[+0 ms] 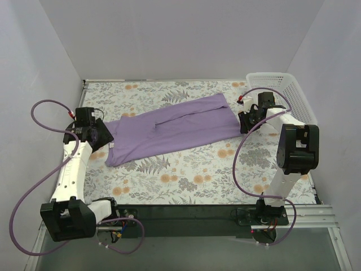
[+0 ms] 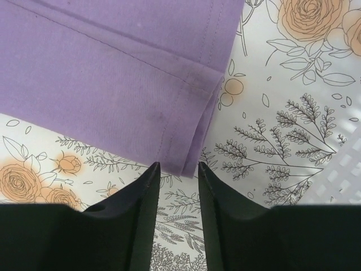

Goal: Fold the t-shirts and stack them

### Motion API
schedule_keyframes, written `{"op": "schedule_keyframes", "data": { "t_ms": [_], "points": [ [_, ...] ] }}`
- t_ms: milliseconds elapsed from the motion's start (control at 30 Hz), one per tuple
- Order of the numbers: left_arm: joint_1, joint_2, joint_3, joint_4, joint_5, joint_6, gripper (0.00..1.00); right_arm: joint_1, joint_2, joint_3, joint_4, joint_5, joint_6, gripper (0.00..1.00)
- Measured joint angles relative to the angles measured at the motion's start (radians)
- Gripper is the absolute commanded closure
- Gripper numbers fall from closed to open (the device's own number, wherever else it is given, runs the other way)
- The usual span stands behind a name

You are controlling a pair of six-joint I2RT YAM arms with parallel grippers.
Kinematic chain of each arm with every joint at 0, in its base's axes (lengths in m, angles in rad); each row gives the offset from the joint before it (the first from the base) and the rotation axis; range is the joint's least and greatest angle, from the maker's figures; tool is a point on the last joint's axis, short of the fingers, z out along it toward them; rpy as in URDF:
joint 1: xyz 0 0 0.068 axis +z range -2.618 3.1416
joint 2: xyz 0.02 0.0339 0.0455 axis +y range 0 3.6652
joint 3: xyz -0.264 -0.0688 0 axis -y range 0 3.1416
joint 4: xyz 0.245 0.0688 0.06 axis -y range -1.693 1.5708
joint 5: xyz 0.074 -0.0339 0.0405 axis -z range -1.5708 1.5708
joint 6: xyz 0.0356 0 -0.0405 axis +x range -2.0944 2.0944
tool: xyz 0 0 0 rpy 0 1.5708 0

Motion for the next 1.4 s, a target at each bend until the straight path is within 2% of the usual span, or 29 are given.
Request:
{"op": "schedule_keyframes", "data": {
  "t_ms": [133, 200, 333, 500, 667, 700, 767, 900, 1000, 1033, 1233, 1367, 1400],
  "points": [
    [0.001, 0.009, -0.039, 0.081, 0.020, -0.002, 0.40, 0.004, 0.000, -0.001, 0.000, -0.013, -0.005, 0.49],
    [0.006, 0.077, -0.040, 0.135, 0.035, -0.005, 0.40, 0.008, -0.003, -0.006, 0.002, -0.019, -0.010, 0.47],
    [0.029, 0.272, -0.037, 0.266, 0.066, -0.014, 0.46, 0.016, -0.015, -0.017, 0.000, -0.036, -0.027, 0.40],
    [0.053, 0.482, 0.015, 0.362, 0.083, -0.024, 0.53, 0.040, -0.043, -0.017, 0.000, -0.059, -0.043, 0.36],
    [0.064, 0.595, 0.087, 0.407, 0.083, -0.024, 0.59, 0.078, -0.074, -0.018, 0.002, -0.085, -0.058, 0.36],
    [0.064, 0.617, 0.106, 0.410, 0.082, -0.024, 0.64, 0.086, -0.079, -0.019, 0.003, -0.090, -0.061, 0.36],
    [0.064, 0.654, 0.142, 0.418, 0.082, -0.023, 0.64, 0.098, -0.085, -0.024, 0.007, -0.097, -0.065, 0.35],
    [0.064, 0.725, 0.191, 0.421, 0.081, -0.022, 0.74, 0.110, -0.088, -0.033, 0.005, -0.101, -0.075, 0.35],
    [0.065, 0.755, 0.224, 0.417, 0.081, -0.019, 0.91, 0.109, -0.088, -0.033, 0.006, -0.103, -0.079, 0.35],
    [0.066, 0.764, 0.234, 0.412, 0.081, -0.019, 1.00, 0.109, -0.088, -0.033, 0.006, -0.105, -0.079, 0.35],
    [0.075, 0.877, 0.398, 0.374, 0.080, -0.002, 1.00, 0.109, -0.097, -0.045, 0.005, -0.135, -0.080, 0.35],
    [0.080, 1.046, 0.653, 0.320, 0.064, 0.011, 1.00, 0.110, -0.113, -0.047, 0.003, -0.164, -0.086, 0.35],
    [0.081, 1.099, 0.741, 0.296, 0.059, 0.014, 0.90, 0.112, -0.118, -0.047, 0.003, -0.179, -0.093, 0.35]
  ]
}}
